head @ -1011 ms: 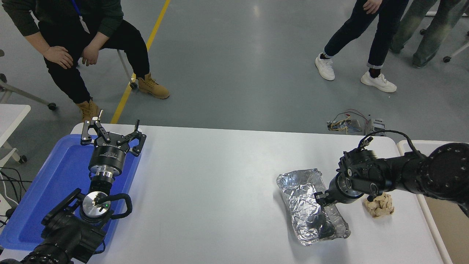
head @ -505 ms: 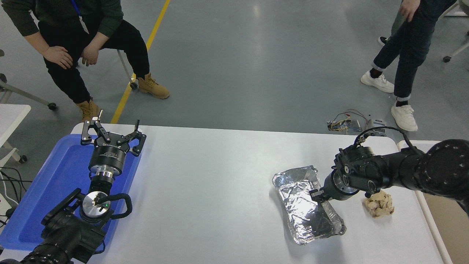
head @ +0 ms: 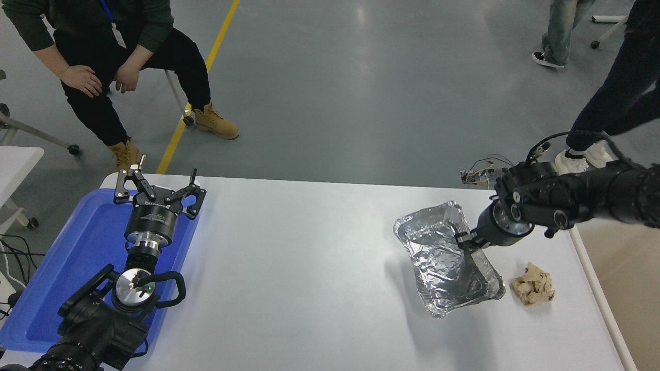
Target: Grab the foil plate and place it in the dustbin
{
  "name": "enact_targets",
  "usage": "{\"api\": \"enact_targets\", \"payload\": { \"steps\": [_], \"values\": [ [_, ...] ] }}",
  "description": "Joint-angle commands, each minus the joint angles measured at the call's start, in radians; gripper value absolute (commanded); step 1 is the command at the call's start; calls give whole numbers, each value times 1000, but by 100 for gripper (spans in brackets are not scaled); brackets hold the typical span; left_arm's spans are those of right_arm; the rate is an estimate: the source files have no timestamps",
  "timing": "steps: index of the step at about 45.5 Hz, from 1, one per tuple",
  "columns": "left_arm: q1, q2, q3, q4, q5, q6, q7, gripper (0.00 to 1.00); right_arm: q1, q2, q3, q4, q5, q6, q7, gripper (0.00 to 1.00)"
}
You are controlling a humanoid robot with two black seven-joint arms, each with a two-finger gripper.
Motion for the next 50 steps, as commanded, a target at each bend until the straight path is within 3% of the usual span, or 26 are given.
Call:
{"api": "enact_targets", "payload": {
  "steps": [1, 15, 50],
  "values": [
    [0, 0, -1, 0, 0, 0, 0, 100, 213, -108, -29, 153, 3, 90, 0, 0],
    [0, -1, -1, 0, 0, 0, 0, 100, 440, -186, -41, 208, 5, 269, -2, 0],
    [0, 0, -1, 0, 0, 0, 0, 100, 546, -245, -46, 190, -6, 269, -11, 0]
  ]
}}
